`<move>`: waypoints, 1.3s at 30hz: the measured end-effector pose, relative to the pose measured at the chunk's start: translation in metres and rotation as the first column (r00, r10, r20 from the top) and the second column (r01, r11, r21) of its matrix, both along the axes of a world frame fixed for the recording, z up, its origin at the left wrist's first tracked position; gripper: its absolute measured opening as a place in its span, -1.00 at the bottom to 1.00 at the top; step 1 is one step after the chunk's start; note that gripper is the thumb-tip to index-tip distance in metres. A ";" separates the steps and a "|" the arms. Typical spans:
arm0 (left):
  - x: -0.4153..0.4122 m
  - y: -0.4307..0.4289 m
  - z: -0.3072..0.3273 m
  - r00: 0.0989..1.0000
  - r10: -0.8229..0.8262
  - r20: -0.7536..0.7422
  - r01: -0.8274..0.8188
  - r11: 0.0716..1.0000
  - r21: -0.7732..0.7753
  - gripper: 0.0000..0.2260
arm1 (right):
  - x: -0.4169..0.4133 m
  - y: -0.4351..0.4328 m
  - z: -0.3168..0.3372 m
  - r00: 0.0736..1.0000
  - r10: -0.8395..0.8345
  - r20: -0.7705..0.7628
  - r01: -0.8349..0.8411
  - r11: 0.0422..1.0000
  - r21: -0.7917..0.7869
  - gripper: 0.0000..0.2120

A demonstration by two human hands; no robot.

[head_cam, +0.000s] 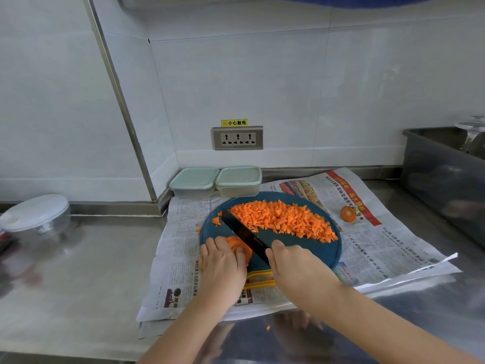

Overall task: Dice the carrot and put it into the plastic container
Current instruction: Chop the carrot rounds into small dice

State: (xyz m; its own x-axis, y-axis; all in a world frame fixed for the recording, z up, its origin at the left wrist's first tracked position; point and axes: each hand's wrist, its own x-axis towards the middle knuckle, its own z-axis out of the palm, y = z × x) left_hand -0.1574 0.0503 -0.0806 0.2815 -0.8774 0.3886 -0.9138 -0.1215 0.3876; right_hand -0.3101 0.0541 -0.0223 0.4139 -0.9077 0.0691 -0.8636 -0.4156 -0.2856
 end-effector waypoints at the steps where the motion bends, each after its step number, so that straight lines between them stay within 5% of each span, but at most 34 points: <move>1: 0.000 0.000 0.000 1.000 0.001 0.017 -0.001 1.000 0.001 -0.77 | 0.001 0.000 0.000 1.000 0.003 -0.006 -0.003 1.000 0.009 -0.74; 9: -0.001 -0.002 -0.001 0.999 0.003 0.046 -0.005 1.000 0.028 -0.78 | 0.005 -0.016 0.022 0.981 0.181 -0.067 -0.179 0.983 0.029 -0.74; 15: -0.001 -0.003 -0.005 1.000 -0.003 -0.003 0.003 0.999 -0.043 -0.79 | 0.019 -0.019 0.012 0.920 0.237 -0.314 -0.241 0.970 0.026 -0.73; 20: 0.002 -0.005 -0.009 1.000 -0.019 0.010 0.019 0.998 -0.052 -0.81 | 0.030 -0.021 0.001 0.977 0.143 -0.156 -0.135 0.989 0.066 -0.78; 25: 0.001 -0.004 -0.006 0.999 -0.025 0.023 0.025 1.000 -0.009 -0.64 | 0.032 -0.026 0.002 0.968 0.150 -0.201 -0.147 0.989 0.032 -0.77; 30: -0.002 0.004 0.002 0.998 0.022 -0.053 -0.020 0.999 0.036 -0.79 | 0.016 -0.024 0.013 0.976 0.099 -0.194 -0.089 0.994 0.062 -0.80; 33: -0.003 0.005 0.004 0.998 0.023 -0.056 -0.021 0.999 0.043 -0.78 | 0.008 -0.017 0.014 0.994 0.113 0.012 -0.112 0.991 -0.069 -0.83; 39: -0.003 0.005 0.003 0.998 0.030 -0.062 -0.028 0.999 0.031 -0.79 | 0.006 -0.009 -0.002 0.990 0.025 0.138 -0.028 0.999 0.024 -0.65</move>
State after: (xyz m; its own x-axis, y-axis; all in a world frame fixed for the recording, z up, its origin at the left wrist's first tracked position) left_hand -0.1599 0.0552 -0.0777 0.3297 -0.8795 0.3431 -0.8839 -0.1600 0.4395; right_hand -0.3040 0.0452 -0.0239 0.4261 -0.8987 0.1037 -0.8039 -0.4287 -0.4122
